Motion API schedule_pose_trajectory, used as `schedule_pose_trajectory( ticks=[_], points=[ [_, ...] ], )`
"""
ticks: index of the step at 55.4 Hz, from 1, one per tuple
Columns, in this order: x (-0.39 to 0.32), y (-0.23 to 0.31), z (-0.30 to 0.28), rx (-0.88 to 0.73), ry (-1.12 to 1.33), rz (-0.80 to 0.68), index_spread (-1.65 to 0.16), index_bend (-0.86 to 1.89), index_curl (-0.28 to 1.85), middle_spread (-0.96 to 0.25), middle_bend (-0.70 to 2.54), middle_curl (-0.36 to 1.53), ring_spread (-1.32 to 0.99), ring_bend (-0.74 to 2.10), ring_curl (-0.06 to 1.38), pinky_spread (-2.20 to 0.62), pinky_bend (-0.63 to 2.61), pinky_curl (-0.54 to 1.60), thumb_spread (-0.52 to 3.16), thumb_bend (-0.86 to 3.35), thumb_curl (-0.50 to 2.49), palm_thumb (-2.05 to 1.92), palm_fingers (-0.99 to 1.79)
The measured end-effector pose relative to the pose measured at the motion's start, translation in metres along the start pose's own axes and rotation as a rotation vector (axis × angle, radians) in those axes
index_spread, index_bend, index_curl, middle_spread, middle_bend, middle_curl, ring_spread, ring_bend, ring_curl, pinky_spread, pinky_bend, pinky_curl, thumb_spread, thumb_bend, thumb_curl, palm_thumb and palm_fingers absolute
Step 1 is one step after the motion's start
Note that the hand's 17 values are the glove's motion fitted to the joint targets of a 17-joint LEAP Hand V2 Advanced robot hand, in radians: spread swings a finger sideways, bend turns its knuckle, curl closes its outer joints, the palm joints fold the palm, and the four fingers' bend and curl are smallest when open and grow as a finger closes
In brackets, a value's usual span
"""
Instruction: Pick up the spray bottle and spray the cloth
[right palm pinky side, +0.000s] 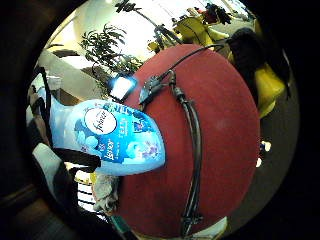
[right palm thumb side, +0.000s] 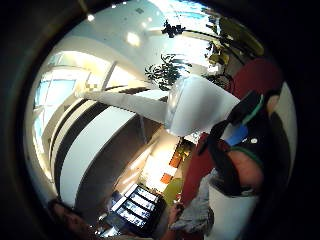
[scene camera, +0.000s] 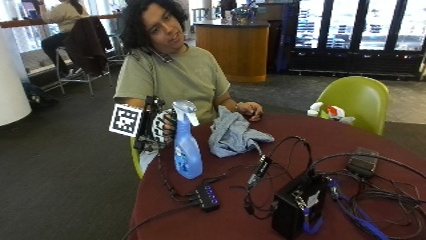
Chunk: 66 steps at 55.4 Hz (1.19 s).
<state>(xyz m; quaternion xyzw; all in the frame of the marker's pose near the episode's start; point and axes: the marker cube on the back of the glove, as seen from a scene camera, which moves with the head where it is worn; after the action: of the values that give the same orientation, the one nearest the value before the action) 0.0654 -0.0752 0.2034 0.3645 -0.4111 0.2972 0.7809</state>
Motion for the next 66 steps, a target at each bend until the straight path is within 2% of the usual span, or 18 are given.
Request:
schedule_pose_trajectory(
  ticks=[8, 13, 20, 26, 29, 34, 39, 48, 57, 66],
  points=[
    [-0.006, 0.01, -0.013, -0.082, 0.126, -0.011, -0.23, 0.59, 0.59, -0.16, 0.77, 0.67, -0.18, 0.96, 0.61, -0.2, 0.9, 0.62, 1.36, 0.05, 0.62, 0.89, 1.28],
    [-0.008, 0.028, -0.037, -0.258, 0.205, -0.087, -0.23, 0.53, 0.59, -0.15, 0.74, 0.66, -0.17, 0.93, 0.59, -0.21, 0.88, 0.61, 1.37, 0.02, 0.62, 0.84, 1.23],
    [-0.016, 0.025, -0.053, -0.245, 0.359, -0.088, -0.21, 0.36, 0.55, -0.11, 0.64, 0.62, -0.14, 0.83, 0.55, -0.24, 0.8, 0.55, 1.34, 0.0, 0.64, 0.83, 1.17],
    [-0.019, 0.026, -0.074, -0.35, 0.497, -0.24, -0.22, 0.19, 0.51, -0.05, 0.46, 0.54, -0.08, 0.64, 0.48, -0.19, 0.74, 0.51, 1.31, -0.02, 0.64, 0.81, 0.91],
    [-0.023, 0.032, -0.084, -0.413, 0.571, -0.221, -0.25, 0.2, 0.52, -0.01, 0.39, 0.52, -0.06, 0.55, 0.48, -0.09, 0.65, 0.52, 1.32, -0.03, 0.63, 0.76, 0.66],
    [-0.031, 0.048, -0.102, -0.536, 0.615, -0.228, -0.3, 0.17, 0.47, 0.03, 0.27, 0.46, -0.03, 0.42, 0.42, 0.03, 0.59, 0.47, 1.32, -0.04, 0.6, 0.68, 0.51],
    [-0.038, 0.057, -0.11, -0.467, 0.695, -0.196, -0.33, 0.16, 0.43, 0.05, 0.2, 0.42, -0.02, 0.33, 0.37, 0.12, 0.52, 0.41, 1.3, -0.03, 0.56, 0.62, 0.42],
    [-0.057, 0.099, -0.152, -0.639, 0.893, -0.31, -0.37, 0.13, 0.37, 0.06, 0.15, 0.37, 0.0, 0.29, 0.34, 0.2, 0.52, 0.38, 1.21, -0.04, 0.5, 0.52, 0.31],
    [-0.064, 0.119, -0.17, -0.663, 0.893, -0.376, -0.39, 0.15, 0.33, 0.05, 0.17, 0.34, 0.01, 0.3, 0.33, 0.22, 0.48, 0.36, 1.15, -0.03, 0.46, 0.49, 0.28],
    [-0.064, 0.131, -0.178, -0.657, 0.894, -0.344, -0.4, 0.16, 0.32, 0.02, 0.18, 0.33, -0.03, 0.27, 0.32, 0.23, 0.43, 0.35, 1.14, -0.02, 0.44, 0.5, 0.26]
  ],
)
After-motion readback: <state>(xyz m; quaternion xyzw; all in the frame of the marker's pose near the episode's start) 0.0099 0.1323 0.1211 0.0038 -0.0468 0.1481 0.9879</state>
